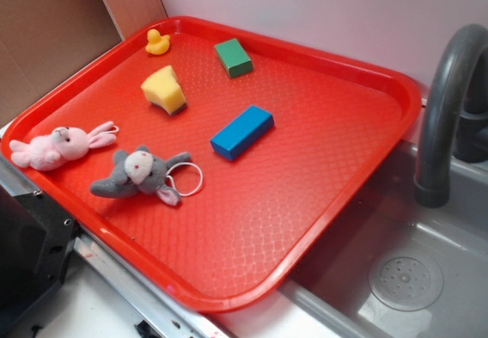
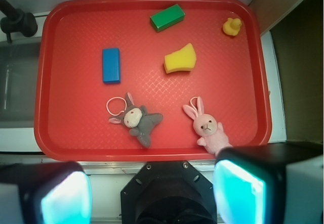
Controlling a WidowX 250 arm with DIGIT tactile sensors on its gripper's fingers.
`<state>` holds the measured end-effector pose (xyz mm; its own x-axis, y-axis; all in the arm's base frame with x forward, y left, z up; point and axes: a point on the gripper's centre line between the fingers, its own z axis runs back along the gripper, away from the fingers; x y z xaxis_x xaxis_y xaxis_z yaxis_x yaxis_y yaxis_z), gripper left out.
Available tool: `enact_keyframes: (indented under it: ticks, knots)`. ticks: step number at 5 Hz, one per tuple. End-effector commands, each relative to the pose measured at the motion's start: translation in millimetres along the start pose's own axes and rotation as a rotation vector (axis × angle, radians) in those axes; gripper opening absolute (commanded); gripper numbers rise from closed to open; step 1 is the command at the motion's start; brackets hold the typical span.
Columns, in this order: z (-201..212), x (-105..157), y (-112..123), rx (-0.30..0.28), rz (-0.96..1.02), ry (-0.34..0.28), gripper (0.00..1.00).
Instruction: Grab the yellow duck.
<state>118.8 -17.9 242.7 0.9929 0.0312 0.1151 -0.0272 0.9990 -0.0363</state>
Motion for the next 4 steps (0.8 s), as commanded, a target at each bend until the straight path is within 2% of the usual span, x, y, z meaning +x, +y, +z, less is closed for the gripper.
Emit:
enact_keyframes:
  ticks: [1, 3, 4]
  knots:
    - [0.0, 0.0, 0.0, 0.000, 0.000, 0.000, 1.00]
    - [-21.2, 56.4, 16.3, 0.098, 0.217, -0.153, 1.00]
    - [-33.2, 81.5, 35.1, 0.166, 0.322, -0.239, 1.00]
